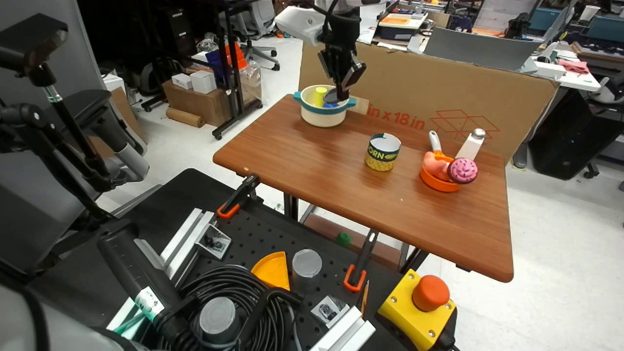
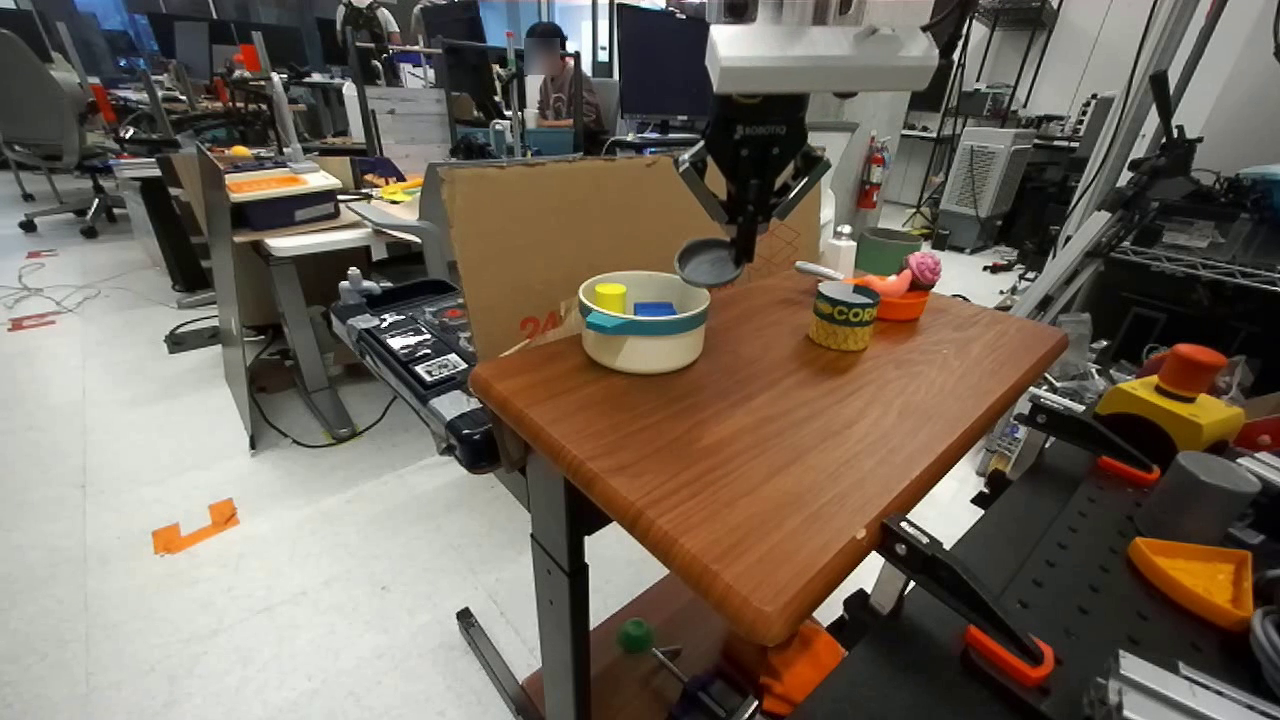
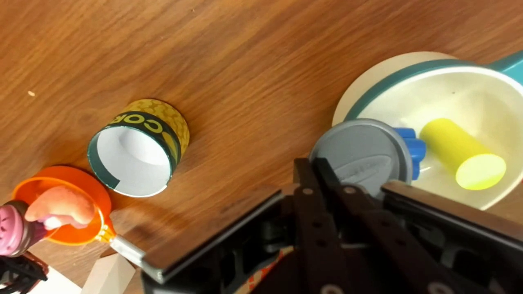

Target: Uncover the can and put the pink ball inside and the red plush to the white bowl

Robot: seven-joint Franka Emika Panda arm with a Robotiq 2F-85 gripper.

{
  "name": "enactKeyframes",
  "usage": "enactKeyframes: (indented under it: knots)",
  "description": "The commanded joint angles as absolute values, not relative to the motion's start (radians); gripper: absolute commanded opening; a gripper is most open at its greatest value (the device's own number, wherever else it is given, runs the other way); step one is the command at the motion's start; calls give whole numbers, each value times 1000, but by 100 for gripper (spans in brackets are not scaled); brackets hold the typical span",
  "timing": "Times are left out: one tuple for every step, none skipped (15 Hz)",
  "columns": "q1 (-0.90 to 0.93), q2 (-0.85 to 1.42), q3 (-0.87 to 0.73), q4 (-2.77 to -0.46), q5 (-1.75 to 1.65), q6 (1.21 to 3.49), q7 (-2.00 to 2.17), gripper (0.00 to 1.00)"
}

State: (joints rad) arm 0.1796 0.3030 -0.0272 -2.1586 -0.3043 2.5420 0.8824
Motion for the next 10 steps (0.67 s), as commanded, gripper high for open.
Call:
enactKeyframes:
  knots:
    - [207, 366, -69, -2101, -341, 2542, 935, 1]
    - [207, 370, -73, -2098, -335, 2545, 932, 1]
    - [208, 369, -76, -2098, -331, 2550, 928, 1]
    - [208, 366, -76, -2100, -327, 2554, 921, 1]
    - [208, 360, -75, -2102, -325, 2558, 917, 1]
    - [208, 354, -74, -2106, -324, 2560, 914, 1]
    - [208, 350, -71, -2108, -322, 2561, 911, 1]
    - [209, 344, -68, -2114, -321, 2564, 907, 1]
    - [211, 339, -66, -2119, -321, 2567, 903, 1]
    - [212, 330, -62, -2128, -318, 2568, 896, 1]
